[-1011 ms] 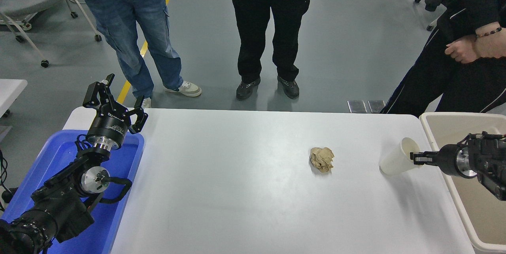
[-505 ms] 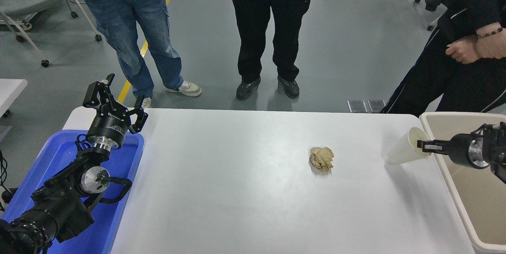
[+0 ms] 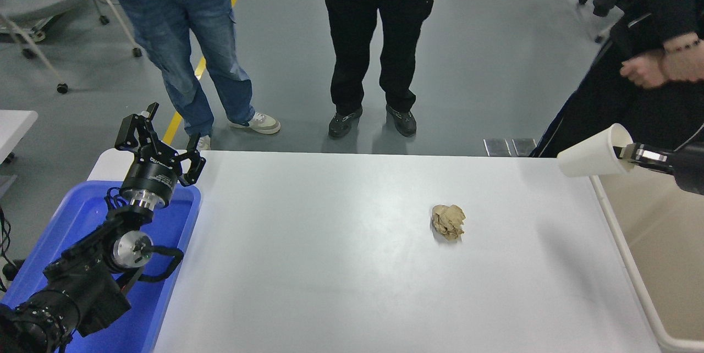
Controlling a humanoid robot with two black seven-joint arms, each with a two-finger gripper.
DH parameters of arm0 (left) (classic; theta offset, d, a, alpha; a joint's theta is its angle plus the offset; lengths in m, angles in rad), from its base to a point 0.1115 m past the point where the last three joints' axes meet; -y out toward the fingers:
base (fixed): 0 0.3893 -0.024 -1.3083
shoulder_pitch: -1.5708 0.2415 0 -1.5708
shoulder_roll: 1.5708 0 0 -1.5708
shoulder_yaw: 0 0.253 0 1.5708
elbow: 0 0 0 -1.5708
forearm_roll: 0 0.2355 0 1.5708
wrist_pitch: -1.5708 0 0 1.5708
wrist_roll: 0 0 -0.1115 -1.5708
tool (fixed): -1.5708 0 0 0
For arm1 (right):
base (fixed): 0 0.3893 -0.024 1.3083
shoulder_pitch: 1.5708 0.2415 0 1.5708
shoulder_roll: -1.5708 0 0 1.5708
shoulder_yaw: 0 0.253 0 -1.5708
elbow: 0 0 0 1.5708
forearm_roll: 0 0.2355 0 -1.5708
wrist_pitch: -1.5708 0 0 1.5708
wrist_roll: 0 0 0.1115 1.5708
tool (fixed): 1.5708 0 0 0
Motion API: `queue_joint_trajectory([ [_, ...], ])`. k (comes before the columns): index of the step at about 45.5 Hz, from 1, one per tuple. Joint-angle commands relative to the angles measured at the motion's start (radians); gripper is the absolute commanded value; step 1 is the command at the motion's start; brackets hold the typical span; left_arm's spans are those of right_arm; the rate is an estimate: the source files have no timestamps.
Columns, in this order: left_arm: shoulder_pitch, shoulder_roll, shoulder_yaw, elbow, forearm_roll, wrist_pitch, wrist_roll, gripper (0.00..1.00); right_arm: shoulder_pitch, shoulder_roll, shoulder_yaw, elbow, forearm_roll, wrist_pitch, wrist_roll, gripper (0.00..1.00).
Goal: Dispose of the paper cup in the dustbin
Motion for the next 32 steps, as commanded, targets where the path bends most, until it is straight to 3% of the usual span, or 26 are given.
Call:
queue_joint_trajectory([
  [1,-0.001,0.000,0.000,0.000,0.000,0.000,0.000,1.00,0.112,-0.112,0.035,0.060,0.006,0.078,0.004,0.00],
  [24,0.001,0.000,0.000,0.000,0.000,0.000,0.000,1.00,0.108,-0.112,0.035,0.037,0.007,0.085,-0.001,0.00],
  [32,-0.001,0.000,0.000,0.000,0.000,0.000,0.000,1.00,0.039,-0.097,0.029,-0.096,0.055,0.084,-0.013,0.00],
])
